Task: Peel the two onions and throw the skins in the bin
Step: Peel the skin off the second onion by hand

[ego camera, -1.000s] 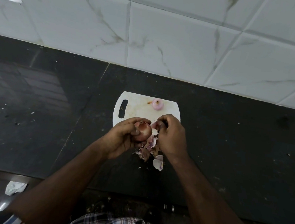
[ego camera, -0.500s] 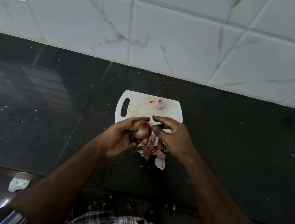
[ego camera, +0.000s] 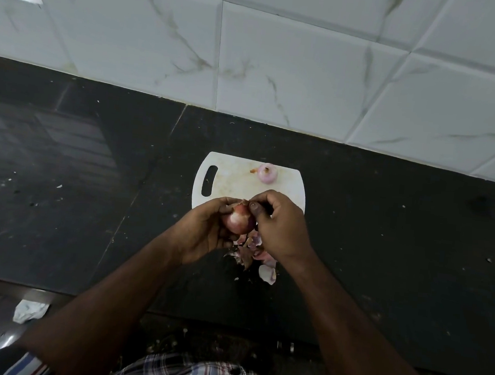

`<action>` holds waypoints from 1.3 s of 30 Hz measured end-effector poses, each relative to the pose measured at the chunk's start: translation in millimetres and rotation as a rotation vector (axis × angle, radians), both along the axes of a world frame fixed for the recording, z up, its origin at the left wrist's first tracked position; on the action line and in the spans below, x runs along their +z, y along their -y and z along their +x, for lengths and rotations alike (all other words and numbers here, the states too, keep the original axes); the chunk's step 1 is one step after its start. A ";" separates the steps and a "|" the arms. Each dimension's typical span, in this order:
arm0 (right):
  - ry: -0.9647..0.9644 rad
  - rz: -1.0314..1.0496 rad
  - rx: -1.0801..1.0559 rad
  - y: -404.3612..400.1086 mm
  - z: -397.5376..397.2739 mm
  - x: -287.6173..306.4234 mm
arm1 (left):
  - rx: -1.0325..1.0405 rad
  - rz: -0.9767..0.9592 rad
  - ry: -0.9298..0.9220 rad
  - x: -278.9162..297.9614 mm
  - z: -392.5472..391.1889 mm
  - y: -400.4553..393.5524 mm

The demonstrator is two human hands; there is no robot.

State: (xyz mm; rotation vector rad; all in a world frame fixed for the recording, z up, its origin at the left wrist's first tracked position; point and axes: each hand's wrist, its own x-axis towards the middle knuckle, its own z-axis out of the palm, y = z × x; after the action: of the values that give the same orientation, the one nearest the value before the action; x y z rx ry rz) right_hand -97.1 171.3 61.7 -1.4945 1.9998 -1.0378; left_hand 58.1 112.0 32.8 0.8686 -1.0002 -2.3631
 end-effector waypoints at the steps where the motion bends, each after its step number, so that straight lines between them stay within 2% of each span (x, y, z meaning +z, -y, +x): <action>1: -0.008 0.007 -0.029 0.2 0.3 -0.3 | 0.012 -0.005 -0.014 -0.1 -0.7 -1.0; 4: -0.025 0.004 -0.111 -0.4 -0.2 -0.8 | 0.088 -0.084 -0.004 -2.6 -5.0 -3.6; 8: -0.017 0.032 -0.112 -2.0 2.7 2.4 | 0.157 -0.186 0.072 -2.6 -9.6 -4.4; 23: 0.017 0.071 -0.103 -1.9 1.2 3.1 | 0.106 -0.166 0.016 -3.7 -8.1 1.6; 32: 0.027 0.122 -0.221 7.5 -7.3 -5.1 | 0.108 -0.169 -0.012 -3.6 -5.9 3.8; 35: 0.053 0.147 -0.289 7.5 -40.7 -7.7 | 0.102 -0.138 -0.042 -3.7 5.1 5.0; 39: 0.080 0.209 -0.173 -0.4 -55.8 -19.4 | 0.114 -0.013 -0.118 -8.8 14.3 7.6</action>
State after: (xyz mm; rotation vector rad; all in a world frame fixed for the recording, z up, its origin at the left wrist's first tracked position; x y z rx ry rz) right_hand -152.9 171.6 42.3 -1.1720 2.1356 -0.9070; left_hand 72.4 104.4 24.1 0.7515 -0.8936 -2.2810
